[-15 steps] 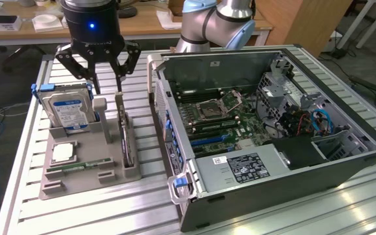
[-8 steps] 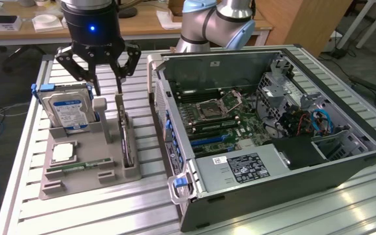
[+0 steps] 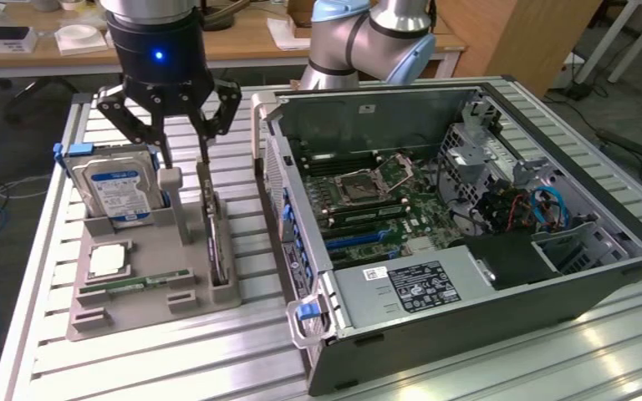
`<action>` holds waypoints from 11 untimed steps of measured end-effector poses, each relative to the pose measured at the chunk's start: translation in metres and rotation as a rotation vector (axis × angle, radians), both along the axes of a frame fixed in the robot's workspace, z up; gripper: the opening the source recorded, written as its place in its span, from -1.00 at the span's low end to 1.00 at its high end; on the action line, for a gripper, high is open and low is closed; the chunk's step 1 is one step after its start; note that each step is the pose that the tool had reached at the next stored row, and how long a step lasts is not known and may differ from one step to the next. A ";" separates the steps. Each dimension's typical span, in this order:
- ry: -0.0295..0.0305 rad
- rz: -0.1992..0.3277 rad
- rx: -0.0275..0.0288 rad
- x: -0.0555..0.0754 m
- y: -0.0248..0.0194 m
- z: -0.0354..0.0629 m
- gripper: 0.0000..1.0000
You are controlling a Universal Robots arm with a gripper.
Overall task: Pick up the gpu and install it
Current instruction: 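Pick up the gpu and move the gpu toward the slot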
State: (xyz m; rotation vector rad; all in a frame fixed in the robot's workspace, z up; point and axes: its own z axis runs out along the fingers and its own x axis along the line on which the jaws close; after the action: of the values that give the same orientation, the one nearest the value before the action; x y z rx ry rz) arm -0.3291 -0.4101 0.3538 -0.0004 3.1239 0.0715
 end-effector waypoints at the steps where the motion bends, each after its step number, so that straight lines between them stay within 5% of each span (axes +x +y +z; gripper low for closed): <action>1: 0.0000 0.000 0.0000 0.000 -0.0009 -0.0004 -0.06; 11: 0.0000 0.000 0.0012 0.000 -0.0052 -0.0032 -0.06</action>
State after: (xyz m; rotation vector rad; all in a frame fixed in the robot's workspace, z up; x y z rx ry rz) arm -0.3291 -0.4153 0.3506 -0.0004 3.1239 0.0733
